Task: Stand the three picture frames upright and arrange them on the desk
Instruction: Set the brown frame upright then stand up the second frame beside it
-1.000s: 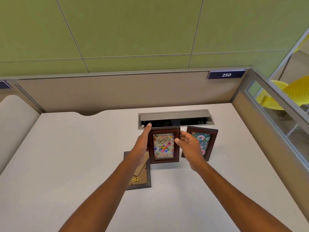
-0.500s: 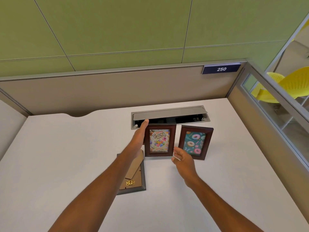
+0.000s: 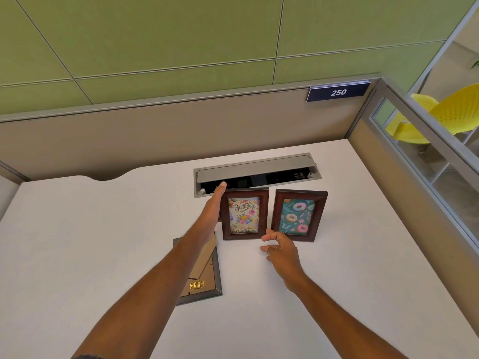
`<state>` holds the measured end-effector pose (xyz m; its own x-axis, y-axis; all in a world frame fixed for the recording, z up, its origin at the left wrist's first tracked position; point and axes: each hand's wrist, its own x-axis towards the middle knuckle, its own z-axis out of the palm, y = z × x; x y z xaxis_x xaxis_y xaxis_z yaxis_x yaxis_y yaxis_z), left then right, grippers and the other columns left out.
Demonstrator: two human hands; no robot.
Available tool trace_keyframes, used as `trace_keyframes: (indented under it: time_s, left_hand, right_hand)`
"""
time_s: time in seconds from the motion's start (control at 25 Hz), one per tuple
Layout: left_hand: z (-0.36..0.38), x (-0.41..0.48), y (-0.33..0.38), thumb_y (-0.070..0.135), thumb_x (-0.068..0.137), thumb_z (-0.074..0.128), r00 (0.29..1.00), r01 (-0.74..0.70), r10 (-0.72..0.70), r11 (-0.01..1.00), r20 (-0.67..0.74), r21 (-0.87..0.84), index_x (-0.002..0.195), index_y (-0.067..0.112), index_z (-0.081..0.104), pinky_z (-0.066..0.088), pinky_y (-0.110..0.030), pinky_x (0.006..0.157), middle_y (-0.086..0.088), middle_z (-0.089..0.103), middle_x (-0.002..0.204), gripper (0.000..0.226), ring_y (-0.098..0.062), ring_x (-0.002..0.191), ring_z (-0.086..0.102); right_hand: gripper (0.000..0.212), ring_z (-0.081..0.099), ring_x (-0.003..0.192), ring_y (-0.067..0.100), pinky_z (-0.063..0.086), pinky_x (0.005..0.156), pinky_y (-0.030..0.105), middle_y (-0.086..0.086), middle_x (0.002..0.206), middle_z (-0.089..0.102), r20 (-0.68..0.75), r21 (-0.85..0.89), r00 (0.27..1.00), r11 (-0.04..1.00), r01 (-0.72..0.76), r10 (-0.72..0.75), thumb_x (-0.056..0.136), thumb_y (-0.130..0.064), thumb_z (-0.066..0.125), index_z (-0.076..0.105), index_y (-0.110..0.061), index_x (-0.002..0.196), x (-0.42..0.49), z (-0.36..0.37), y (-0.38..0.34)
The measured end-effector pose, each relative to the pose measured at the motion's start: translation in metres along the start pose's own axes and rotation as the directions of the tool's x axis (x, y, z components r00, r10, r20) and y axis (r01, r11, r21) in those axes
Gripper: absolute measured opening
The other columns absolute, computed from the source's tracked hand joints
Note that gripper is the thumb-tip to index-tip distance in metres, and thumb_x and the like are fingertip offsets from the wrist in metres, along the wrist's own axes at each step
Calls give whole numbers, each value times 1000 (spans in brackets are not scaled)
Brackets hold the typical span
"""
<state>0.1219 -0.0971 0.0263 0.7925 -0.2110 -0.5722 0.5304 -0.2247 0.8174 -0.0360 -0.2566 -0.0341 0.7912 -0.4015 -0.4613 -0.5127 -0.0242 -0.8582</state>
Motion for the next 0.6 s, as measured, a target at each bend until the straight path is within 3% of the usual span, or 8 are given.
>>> trace_keyframes:
  time_s: [0.08,0.24,0.4,0.6]
  left_hand:
    - [-2,2,0,84,97,39,1000,4,-4,1000,14,4,126,34,70,43,-45,112,-3,79,127,66,-24,121,72]
    - [-3,4,-1,85,96,39,1000,7,-7,1000,29,9,122,37,71,39,-43,104,-3,79,126,63,-26,123,71]
    - [-7,4,-3,88,93,41,999,1,-1,1000,55,6,137,33,67,45,-49,120,-5,77,134,75,-29,128,70]
    - [-14,-5,-5,95,84,35,996,-25,22,999,91,28,147,36,58,33,-54,128,-8,67,151,90,-32,142,59]
  right_hand:
    - [26,63,136,26,55,113,51,-5,158,59,2,6,1000,1000,1,-1,97,2,66,73,-22,102,1,1,1]
    - [24,63,133,23,57,111,50,-7,158,59,-7,9,1000,1000,2,-2,97,0,69,72,-24,102,1,3,3]
    - [23,62,134,22,57,112,49,-8,157,59,-11,9,1000,1000,7,-7,98,-1,69,72,-23,105,-1,3,3]
    - [24,62,135,24,56,113,50,-8,154,60,-9,-14,1000,1000,25,-26,103,-4,65,71,-26,111,-8,0,0]
